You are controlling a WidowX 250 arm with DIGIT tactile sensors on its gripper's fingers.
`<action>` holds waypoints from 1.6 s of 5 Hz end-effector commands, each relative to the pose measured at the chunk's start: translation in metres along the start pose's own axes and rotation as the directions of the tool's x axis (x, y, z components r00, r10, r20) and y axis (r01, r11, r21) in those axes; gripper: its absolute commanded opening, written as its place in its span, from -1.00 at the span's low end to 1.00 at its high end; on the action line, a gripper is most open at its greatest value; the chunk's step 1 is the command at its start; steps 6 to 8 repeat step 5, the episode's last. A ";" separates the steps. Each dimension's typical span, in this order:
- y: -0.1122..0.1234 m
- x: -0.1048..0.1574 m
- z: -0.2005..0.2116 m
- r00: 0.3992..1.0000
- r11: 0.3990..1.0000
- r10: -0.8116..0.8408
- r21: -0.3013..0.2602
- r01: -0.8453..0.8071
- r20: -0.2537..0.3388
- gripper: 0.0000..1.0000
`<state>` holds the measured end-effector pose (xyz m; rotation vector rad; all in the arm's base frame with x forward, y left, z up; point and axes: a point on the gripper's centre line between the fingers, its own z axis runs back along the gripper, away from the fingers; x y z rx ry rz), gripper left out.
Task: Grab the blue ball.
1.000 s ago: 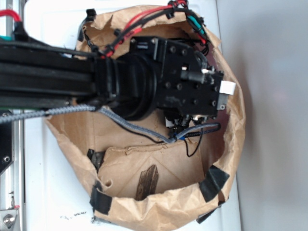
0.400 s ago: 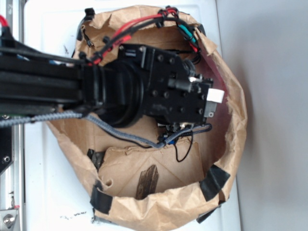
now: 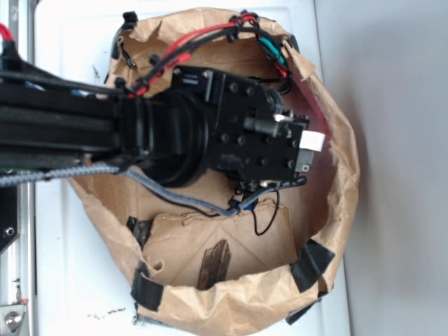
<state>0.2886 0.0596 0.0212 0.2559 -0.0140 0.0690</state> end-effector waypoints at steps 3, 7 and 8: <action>0.031 0.011 0.097 0.994 0.975 0.088 -0.208 -0.074 0.060 -1.00; 0.021 -0.011 0.111 0.998 0.986 0.033 -0.164 -0.024 0.055 -1.00; 0.021 -0.011 0.111 0.998 0.986 0.033 -0.164 -0.024 0.055 -1.00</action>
